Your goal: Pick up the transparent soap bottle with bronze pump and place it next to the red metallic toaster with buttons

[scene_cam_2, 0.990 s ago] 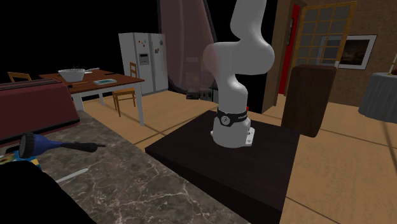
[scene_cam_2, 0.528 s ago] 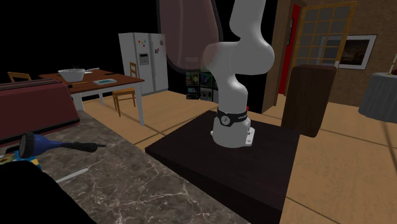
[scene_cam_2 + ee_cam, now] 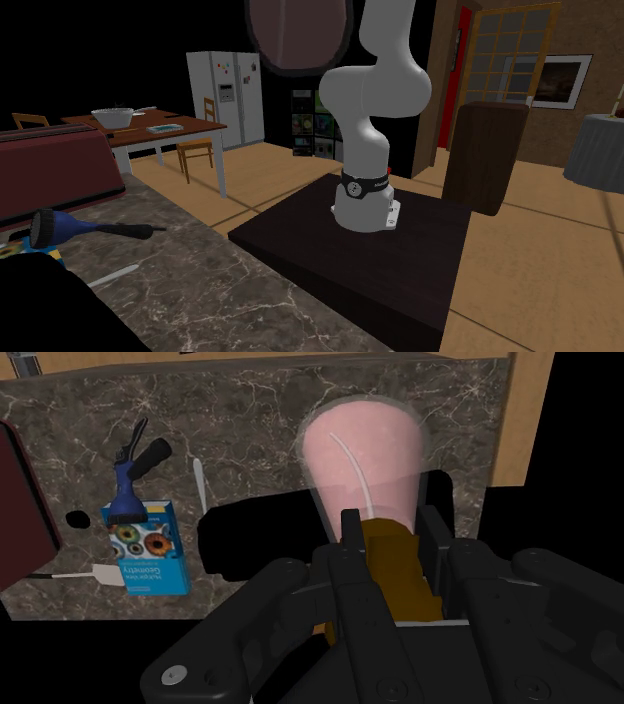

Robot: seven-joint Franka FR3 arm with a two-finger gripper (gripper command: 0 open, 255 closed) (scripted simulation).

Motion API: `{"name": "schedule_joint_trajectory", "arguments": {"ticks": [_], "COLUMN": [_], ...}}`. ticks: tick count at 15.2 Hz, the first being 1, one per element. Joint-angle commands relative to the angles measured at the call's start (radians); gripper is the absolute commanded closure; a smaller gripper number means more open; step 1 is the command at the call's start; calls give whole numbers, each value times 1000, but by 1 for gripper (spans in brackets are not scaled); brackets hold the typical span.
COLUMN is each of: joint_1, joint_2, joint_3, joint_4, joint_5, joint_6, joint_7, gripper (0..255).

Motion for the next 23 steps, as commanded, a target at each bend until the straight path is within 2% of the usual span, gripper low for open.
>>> {"name": "schedule_joint_trajectory", "arguments": {"ticks": [1, 12, 23], "joint_1": [-1, -60, -116], "joint_2": [13, -37, 56], "joint_3": [-1, -222, -456], "joint_4": [35, -80, -45], "joint_5": [-1, -95, -156], "joint_6": [-22, 45, 122], "joint_7": [0, -306, -607], "gripper": [255, 255, 255]}}
